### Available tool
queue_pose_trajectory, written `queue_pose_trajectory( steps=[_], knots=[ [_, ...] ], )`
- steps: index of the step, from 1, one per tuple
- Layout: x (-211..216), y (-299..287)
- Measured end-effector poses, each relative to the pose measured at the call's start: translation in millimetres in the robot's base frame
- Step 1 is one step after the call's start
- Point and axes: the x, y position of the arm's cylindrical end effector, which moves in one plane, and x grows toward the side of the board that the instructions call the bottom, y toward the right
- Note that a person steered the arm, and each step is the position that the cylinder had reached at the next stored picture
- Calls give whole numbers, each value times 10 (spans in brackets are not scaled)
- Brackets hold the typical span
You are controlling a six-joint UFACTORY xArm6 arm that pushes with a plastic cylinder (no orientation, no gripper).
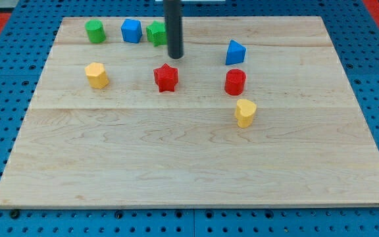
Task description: Move the blue triangle in between the red circle and green star
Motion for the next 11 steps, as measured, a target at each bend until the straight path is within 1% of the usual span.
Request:
queue_pose_trajectory(
  steps=[1, 2, 3, 4, 6, 7, 8, 9, 10, 11],
  knots=[
    [-245, 277],
    [-309, 587],
    [-309, 799],
    [-309, 894],
    [-142, 940],
    [-139, 530],
    [-139, -203],
    [-362, 465],
    [-415, 1396],
    [16, 1565]
  ],
)
